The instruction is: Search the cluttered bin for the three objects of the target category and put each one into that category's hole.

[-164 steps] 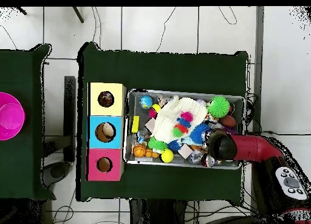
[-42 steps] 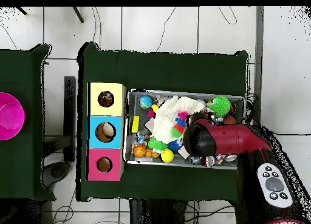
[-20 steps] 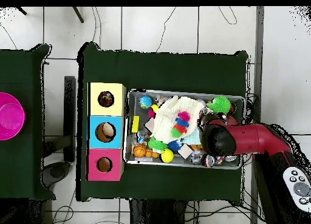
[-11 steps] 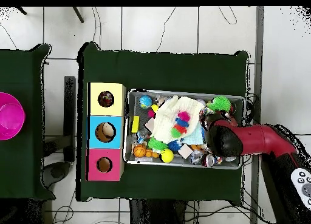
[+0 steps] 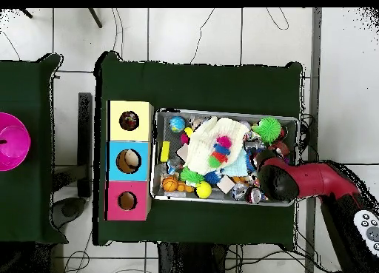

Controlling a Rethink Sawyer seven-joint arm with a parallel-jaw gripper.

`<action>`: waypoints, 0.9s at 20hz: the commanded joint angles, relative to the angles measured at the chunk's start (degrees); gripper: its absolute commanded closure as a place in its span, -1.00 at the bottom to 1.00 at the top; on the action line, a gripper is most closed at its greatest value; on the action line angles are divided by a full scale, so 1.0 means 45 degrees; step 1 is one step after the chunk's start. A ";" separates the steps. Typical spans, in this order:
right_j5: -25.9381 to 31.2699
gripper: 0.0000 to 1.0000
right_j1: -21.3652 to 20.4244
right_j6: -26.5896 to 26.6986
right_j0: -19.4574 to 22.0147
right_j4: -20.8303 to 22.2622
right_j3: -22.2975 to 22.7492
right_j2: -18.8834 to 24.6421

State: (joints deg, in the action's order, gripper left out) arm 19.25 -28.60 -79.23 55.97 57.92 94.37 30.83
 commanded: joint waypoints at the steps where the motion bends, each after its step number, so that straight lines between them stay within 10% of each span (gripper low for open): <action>1: 0.0363 -1.00 0.1827 0.3245 -0.0121 0.0944 -0.0183 0.1258; 18: 0.1463 -1.00 0.1303 0.1428 0.0168 -0.1687 0.0583 0.2486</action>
State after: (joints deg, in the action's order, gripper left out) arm 20.99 -25.11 -79.23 58.30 54.92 93.30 34.40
